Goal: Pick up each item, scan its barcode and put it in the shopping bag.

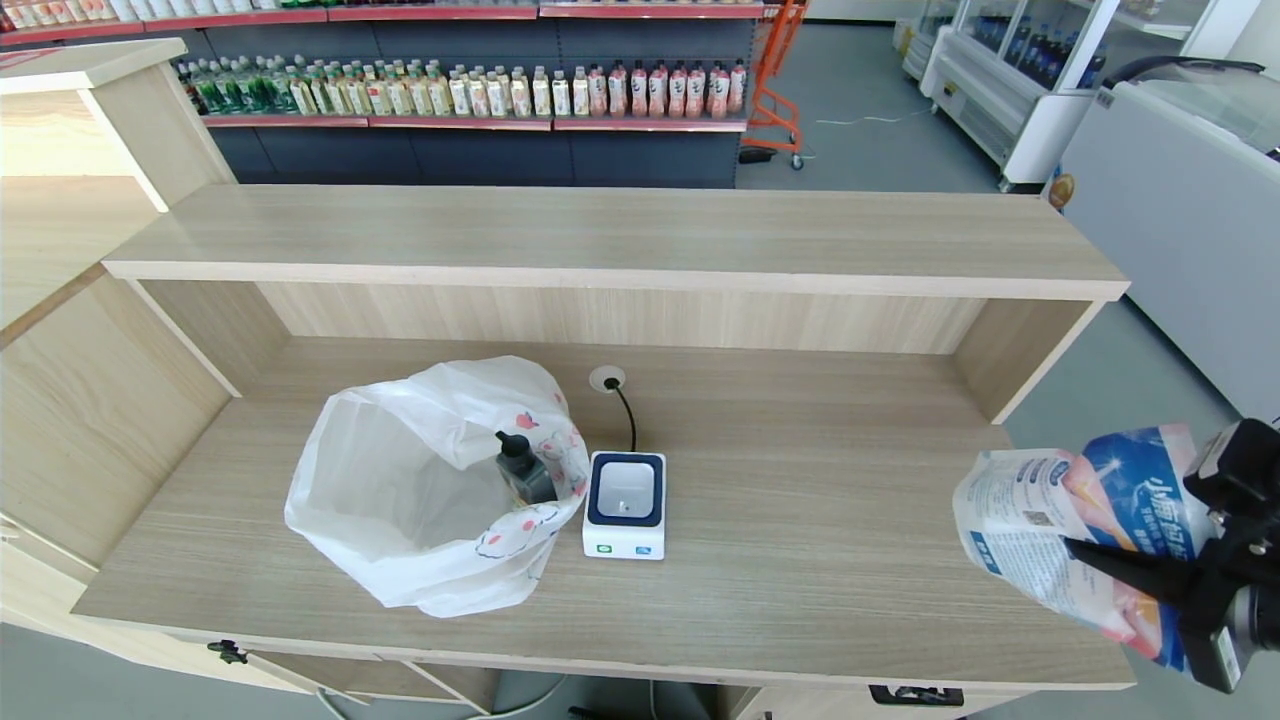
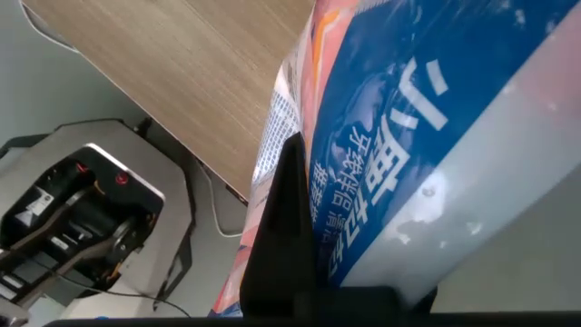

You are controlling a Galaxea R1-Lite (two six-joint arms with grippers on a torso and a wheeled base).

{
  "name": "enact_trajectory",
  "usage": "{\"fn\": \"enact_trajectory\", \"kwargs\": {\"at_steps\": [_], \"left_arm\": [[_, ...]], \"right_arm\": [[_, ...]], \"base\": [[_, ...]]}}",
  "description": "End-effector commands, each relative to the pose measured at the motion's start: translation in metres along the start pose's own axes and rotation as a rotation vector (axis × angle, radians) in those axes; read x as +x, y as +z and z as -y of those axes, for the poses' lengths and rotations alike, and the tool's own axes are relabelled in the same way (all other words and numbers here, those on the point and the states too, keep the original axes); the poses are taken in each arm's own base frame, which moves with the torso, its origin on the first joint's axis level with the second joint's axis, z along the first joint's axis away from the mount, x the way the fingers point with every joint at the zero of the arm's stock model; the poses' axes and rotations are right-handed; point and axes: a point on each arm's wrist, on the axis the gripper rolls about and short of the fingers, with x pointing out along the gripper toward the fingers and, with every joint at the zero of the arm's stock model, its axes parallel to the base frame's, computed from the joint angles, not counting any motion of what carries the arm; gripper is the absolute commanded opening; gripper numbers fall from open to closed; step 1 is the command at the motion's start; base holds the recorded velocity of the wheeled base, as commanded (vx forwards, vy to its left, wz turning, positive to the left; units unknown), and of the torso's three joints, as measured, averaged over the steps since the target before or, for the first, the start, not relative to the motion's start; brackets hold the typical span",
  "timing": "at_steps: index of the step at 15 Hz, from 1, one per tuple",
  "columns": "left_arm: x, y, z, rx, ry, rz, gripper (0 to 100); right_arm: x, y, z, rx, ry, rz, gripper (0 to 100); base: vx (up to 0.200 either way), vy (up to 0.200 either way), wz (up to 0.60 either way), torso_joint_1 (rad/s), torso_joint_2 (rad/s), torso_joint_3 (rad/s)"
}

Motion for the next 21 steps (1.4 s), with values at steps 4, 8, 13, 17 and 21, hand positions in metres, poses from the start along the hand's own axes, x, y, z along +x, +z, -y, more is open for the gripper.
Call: {"fn": "enact_trajectory", "kwargs": {"at_steps": [4,8,13,17,21], "left_arm": [[0.0,0.0,0.0,0.003,0.0,0.0,100],[0.0,0.0,0.0,-0.003,0.0,0.0,100],[0.0,0.0,0.0,0.001,-0.001,0.0,100],[0.0,0.0,0.0,0.003,-0.001,0.0,100],[0.0,0.0,0.0,0.004,-0.001,0.0,100]], "right_arm": [[0.004,-0.004,-0.003,0.008,0.025,-0.016,0],[0.004,-0.006,-0.003,0.017,0.034,-0.018,0],[0.013,0.006,0.007,0.08,0.032,-0.006,0],[0.032,0.014,0.019,0.093,0.074,0.0,0],[0.048,0.021,0.027,0.098,0.095,-0.002,0]], "base": [[0.0,0.0,0.0,0.0,0.0,0.0],[0.0,0.15,0.0,-0.002,0.0,0.003],[0.0,0.2,0.0,0.006,0.01,0.002],[0.0,0.2,0.0,0.005,0.0,0.002],[0.0,0.2,0.0,0.004,0.0,0.0]]}}
